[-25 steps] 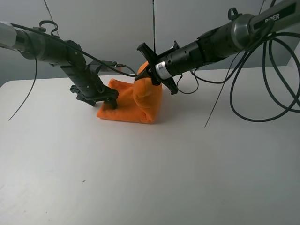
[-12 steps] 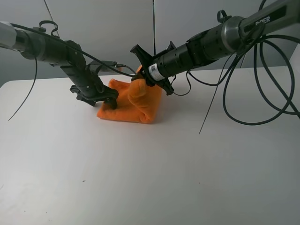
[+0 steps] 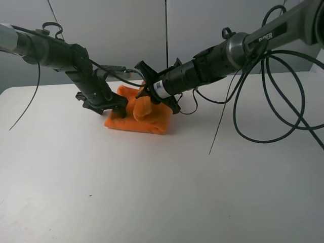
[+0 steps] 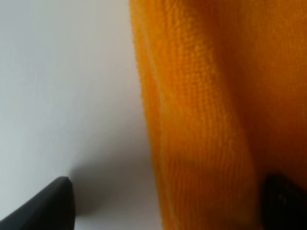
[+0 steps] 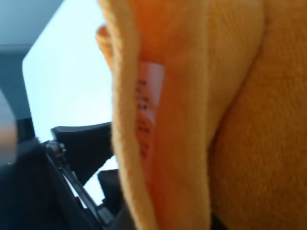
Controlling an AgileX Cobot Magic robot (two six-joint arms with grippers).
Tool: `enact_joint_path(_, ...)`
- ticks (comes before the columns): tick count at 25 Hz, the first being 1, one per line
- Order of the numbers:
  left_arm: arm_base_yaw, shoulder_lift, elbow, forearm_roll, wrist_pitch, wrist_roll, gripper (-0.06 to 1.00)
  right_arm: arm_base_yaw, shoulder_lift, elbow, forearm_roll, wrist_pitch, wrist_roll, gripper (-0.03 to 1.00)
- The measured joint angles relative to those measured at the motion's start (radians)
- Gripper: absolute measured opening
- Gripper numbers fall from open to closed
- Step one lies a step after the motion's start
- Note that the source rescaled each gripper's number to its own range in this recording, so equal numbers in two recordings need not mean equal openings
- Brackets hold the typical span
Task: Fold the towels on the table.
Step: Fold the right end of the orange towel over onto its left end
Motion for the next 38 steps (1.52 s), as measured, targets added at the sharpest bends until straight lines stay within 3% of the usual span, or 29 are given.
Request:
enact_joint_path(16, 0.0, 0.0, 0.0, 0.0, -0.004, 0.0, 1.0, 0.019, 0.017, 0.0, 0.116, -0.052, -0.059, 0.04)
enact_joint_path(38, 0.0, -0.072, 0.016, 0.031, 0.04, -0.017, 1.0, 0.023, 0.017, 0.0, 0.12, -0.07, -0.07, 0.04)
